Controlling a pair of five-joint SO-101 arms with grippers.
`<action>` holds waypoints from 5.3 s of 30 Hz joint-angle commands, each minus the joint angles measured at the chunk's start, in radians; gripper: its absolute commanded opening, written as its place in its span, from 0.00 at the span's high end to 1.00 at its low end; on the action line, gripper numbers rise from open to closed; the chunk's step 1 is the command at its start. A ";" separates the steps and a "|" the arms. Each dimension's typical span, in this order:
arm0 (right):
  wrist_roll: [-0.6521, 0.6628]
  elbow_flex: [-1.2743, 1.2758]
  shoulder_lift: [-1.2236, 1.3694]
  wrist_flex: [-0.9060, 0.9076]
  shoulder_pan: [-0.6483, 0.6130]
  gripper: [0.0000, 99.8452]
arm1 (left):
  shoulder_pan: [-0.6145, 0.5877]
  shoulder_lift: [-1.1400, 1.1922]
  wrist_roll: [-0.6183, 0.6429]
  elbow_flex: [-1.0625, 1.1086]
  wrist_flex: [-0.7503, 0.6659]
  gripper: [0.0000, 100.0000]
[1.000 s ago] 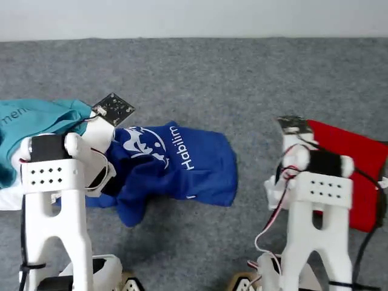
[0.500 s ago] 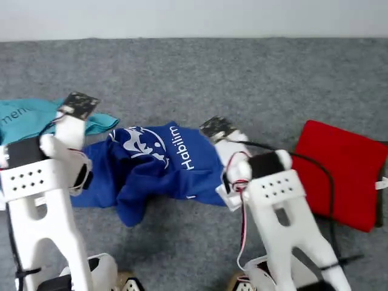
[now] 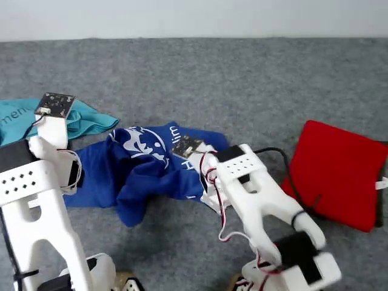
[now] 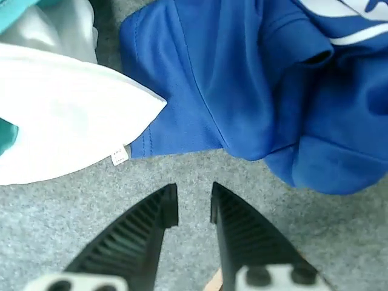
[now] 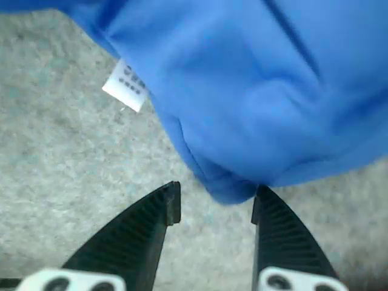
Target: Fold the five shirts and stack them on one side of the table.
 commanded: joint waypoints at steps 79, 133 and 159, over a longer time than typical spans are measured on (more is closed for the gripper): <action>0.144 -1.137 -0.022 0.539 0.510 0.99 | 0.379 0.821 -0.044 -0.900 0.032 0.95; 0.107 -1.134 0.024 0.541 0.460 0.99 | 0.460 1.160 -0.121 -1.208 0.032 0.95; 0.101 -1.134 0.097 0.538 0.463 0.99 | 0.500 1.131 -0.157 -0.671 -0.144 0.95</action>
